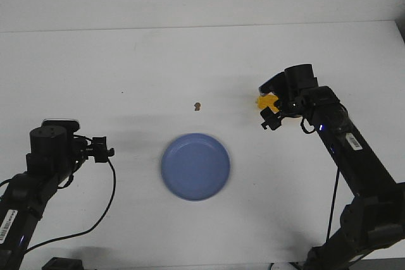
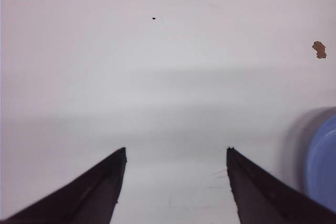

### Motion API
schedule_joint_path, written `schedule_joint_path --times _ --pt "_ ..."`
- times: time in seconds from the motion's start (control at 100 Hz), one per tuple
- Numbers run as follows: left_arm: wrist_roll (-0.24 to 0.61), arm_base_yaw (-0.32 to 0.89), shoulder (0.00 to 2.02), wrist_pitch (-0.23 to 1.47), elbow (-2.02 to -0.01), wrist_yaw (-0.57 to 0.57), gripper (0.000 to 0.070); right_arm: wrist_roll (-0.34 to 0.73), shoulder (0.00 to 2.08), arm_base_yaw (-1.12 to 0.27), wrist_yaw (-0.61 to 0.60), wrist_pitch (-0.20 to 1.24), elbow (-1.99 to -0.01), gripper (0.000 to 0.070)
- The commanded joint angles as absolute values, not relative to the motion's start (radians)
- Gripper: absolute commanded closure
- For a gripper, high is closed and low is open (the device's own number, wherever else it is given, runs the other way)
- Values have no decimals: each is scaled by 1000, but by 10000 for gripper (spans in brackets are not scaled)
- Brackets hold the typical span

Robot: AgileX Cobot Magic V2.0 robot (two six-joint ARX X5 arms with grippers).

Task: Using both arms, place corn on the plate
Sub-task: 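Reach the right gripper to the yellow corn cob and grasp it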

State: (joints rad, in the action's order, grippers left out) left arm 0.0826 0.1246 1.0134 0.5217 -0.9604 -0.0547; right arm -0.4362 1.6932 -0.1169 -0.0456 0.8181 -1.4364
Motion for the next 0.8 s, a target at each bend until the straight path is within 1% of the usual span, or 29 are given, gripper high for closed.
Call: schedule_joint_path --times 0.0,0.15,0.26,0.79 --pt "95 125 1021 519 -970 -57 310 -470 1723 -118 -30 802 -1461 208" --pt "97 125 1021 519 -970 -57 310 -498 1739 -115 5 748 -1460 203" --pt "99 125 1021 519 -970 -61 310 -521 1739 -112 6 710 -1460 202" --pt "98 125 1021 519 -970 -64 310 -509 1838 -41 -34 651 -1461 202"
